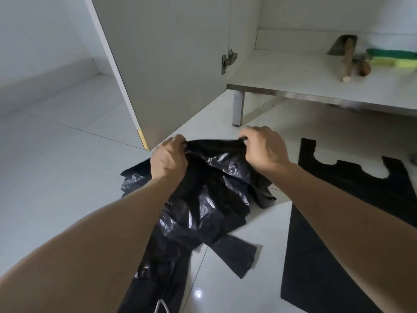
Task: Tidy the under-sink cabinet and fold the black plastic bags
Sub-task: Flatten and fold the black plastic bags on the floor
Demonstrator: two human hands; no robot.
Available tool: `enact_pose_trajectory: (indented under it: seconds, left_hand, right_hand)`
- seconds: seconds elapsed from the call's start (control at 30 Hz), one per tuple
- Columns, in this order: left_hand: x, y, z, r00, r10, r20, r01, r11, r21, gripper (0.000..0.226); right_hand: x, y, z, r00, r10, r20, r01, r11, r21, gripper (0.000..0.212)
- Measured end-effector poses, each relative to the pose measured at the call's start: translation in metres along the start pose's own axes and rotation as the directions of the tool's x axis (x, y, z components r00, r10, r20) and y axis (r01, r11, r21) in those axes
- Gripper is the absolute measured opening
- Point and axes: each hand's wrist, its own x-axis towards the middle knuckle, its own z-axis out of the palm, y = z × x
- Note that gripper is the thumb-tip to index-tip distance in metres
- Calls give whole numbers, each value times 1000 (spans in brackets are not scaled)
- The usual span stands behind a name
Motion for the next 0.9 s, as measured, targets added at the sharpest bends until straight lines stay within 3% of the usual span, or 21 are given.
enact_pose_trajectory:
  seconds: [0.17,0.27,0.33,0.5,0.63,0.73,0.83,0.9]
  left_hand:
    - [22,31,-31,981,110,-161,-118,992,-41,13]
    - [20,33,-41,965,257,-57,-253,965,75,20]
    - [11,27,-39,952,303,45,-306,936,176,19]
    - [9,31,-52,982,189,-3,-183,952,245,8]
    - [9,29,-62,994,110,-20,-99,949,300,11]
    - [11,38,-67,997,45,-56,-25,953,302,12]
    - [15,66,-74,982,77,-172,-38,975,218,14]
    - [14,91,-77,964,103,-246,-78,991,109,19]
  right_hand:
    - [-6,33,-40,990,141,-21,-135,975,179,10]
    - [8,38,-74,958,228,-171,-161,929,334,16]
    - [16,32,-99,930,320,-179,-196,847,493,24]
    - [11,50,-146,876,426,-224,-240,790,564,26]
    - [-3,90,-175,765,587,-267,-326,709,626,23]
    - [-20,116,-190,660,679,-321,-443,696,565,23]
    - [-37,138,-200,547,749,-373,-504,651,567,30]
    - [-48,145,-208,479,814,-327,-527,565,635,31]
